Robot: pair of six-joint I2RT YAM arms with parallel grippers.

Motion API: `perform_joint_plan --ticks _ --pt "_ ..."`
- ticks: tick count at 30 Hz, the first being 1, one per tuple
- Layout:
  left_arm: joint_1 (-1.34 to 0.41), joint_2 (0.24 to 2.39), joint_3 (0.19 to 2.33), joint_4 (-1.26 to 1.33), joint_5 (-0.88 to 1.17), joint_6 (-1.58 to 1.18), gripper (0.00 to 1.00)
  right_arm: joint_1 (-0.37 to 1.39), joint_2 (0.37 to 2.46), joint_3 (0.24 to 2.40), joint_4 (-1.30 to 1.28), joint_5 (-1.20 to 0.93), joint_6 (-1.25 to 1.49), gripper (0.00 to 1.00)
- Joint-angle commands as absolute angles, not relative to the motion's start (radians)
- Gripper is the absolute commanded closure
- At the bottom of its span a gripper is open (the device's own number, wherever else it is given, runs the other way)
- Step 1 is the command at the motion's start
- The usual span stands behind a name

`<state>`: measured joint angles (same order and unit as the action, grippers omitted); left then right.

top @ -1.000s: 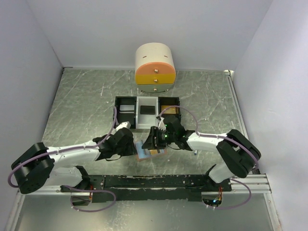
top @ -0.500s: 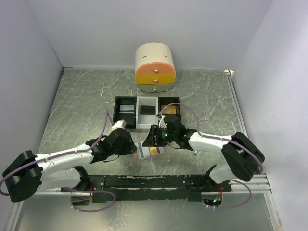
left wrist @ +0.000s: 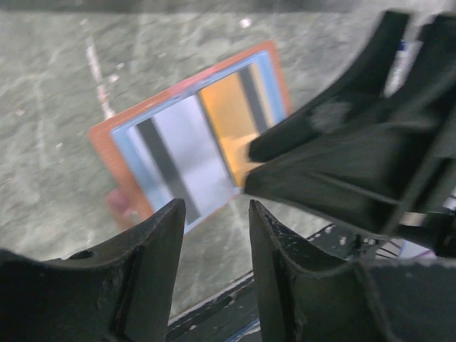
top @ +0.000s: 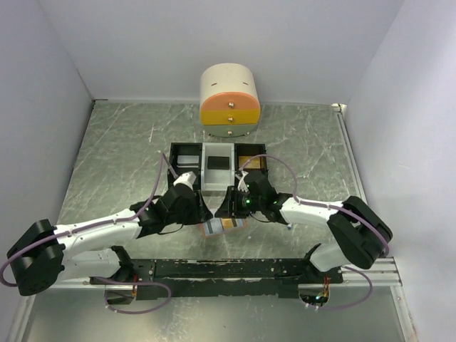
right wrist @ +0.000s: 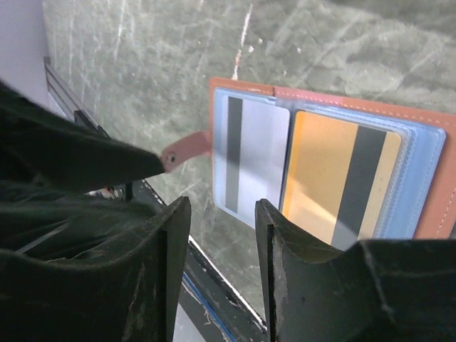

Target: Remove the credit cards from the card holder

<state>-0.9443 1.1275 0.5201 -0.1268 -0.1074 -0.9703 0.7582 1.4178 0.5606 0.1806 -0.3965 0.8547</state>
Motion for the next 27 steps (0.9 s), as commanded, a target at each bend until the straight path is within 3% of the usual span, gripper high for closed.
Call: perform_joint_plan --ticks 1,8,16,27 --pt "-0.957 1.148 0.618 -0.122 -0.046 -0.933 0.49 0.753 1.447 0.544 0.230 -0.420 0.865 0.59" --pt "-0.989 1.147 0.613 -0.063 -0.053 -0.943 0.49 0.753 1.481 0.552 0.224 -0.422 0.852 0.63" --pt "-0.996 1.269 0.579 -0.065 -0.075 -0.991 0.63 0.755 1.505 0.544 0.243 -0.425 0.861 0.66" --pt "-1.002 1.381 0.581 -0.102 -0.145 -1.022 0.66 0.753 1.536 0.545 0.248 -0.432 0.857 0.67"
